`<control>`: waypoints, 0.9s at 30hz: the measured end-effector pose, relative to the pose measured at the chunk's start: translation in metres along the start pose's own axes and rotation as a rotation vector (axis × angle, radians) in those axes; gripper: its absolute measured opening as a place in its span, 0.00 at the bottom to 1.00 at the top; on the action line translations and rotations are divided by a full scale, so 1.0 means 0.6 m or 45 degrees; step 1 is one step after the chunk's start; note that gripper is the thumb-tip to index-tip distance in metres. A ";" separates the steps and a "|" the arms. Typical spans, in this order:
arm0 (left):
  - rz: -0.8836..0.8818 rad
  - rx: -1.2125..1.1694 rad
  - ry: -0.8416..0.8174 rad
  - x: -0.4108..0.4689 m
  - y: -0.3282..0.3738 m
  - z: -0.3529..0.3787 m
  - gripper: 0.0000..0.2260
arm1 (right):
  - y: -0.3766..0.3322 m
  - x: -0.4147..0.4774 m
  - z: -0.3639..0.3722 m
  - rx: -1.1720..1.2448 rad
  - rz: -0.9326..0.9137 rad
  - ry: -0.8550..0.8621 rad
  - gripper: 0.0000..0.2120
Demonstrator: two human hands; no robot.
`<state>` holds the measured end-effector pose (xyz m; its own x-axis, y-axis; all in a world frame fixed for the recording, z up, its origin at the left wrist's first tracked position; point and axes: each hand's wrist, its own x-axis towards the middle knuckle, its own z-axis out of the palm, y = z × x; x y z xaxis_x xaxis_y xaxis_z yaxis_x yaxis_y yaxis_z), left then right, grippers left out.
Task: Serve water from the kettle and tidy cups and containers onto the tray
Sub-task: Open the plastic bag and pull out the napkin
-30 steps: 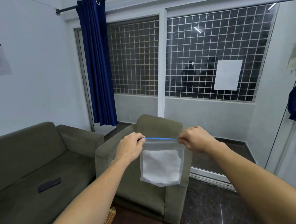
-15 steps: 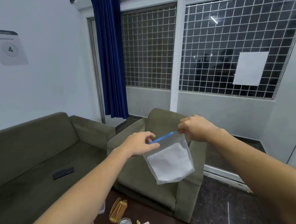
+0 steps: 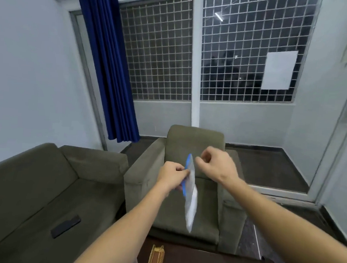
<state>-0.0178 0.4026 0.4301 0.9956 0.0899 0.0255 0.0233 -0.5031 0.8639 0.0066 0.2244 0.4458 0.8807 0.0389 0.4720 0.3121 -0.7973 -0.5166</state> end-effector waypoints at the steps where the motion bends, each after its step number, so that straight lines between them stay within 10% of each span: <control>1: -0.040 -0.108 -0.019 0.006 -0.009 -0.003 0.12 | -0.013 -0.006 0.013 0.074 0.134 -0.110 0.14; 10: -0.146 -0.404 -0.161 0.031 -0.050 -0.006 0.10 | -0.044 -0.039 0.067 0.761 0.588 -0.496 0.14; 18: 0.034 0.427 0.149 0.013 -0.040 -0.002 0.10 | 0.014 -0.031 0.053 0.239 0.721 -0.286 0.10; 27: 0.130 0.677 0.307 0.004 -0.021 0.042 0.11 | -0.031 -0.046 0.057 -0.163 0.154 -0.185 0.05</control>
<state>-0.0136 0.3873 0.4063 0.9481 0.1799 0.2623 0.0327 -0.8755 0.4821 -0.0110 0.2585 0.4181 0.9539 0.0178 0.2995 0.1619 -0.8709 -0.4640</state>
